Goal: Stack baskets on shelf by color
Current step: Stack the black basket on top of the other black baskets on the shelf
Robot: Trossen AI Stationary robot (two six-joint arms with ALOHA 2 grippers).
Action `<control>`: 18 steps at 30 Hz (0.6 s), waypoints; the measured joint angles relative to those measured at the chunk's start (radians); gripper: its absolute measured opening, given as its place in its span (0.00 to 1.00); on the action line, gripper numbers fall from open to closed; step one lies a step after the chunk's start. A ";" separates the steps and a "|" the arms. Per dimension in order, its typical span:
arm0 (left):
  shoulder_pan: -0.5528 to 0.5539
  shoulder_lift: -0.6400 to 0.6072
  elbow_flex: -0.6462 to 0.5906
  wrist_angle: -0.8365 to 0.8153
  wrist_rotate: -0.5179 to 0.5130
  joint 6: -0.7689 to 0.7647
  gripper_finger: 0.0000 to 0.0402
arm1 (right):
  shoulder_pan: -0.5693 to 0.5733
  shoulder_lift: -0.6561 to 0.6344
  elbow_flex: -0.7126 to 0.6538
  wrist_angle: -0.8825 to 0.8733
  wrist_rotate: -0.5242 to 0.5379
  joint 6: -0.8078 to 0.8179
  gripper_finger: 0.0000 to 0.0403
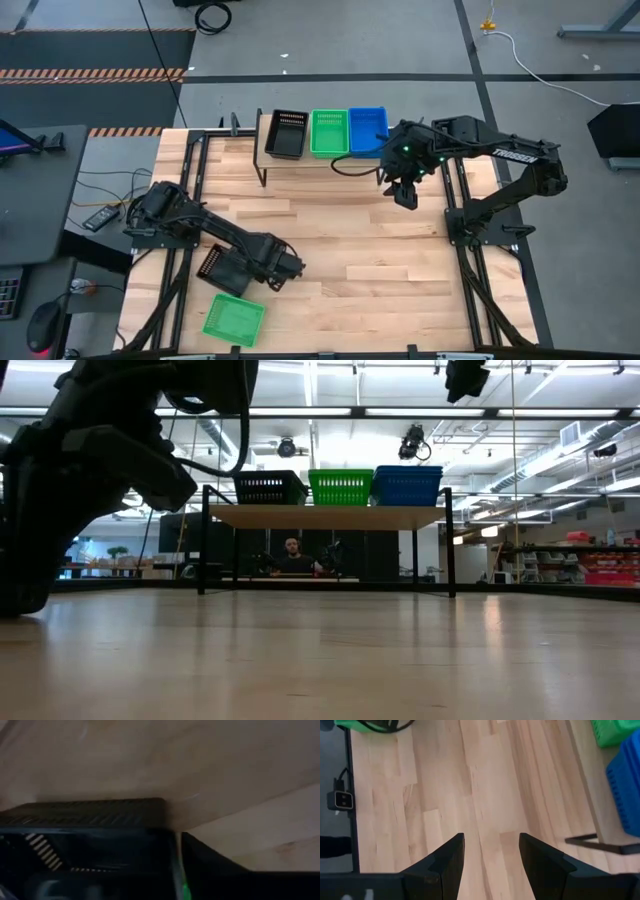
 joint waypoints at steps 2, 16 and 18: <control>0.008 0.000 0.000 -0.001 0.013 0.031 0.05 | 0.000 -0.003 0.000 -0.016 0.000 0.000 0.48; 0.104 -0.009 0.267 -0.323 -0.122 0.212 0.03 | -0.001 -0.070 0.000 -0.026 0.079 -0.029 0.48; 0.119 -0.009 0.337 -0.383 -0.181 0.207 0.03 | -0.001 -0.080 0.000 -0.024 0.100 -0.038 0.48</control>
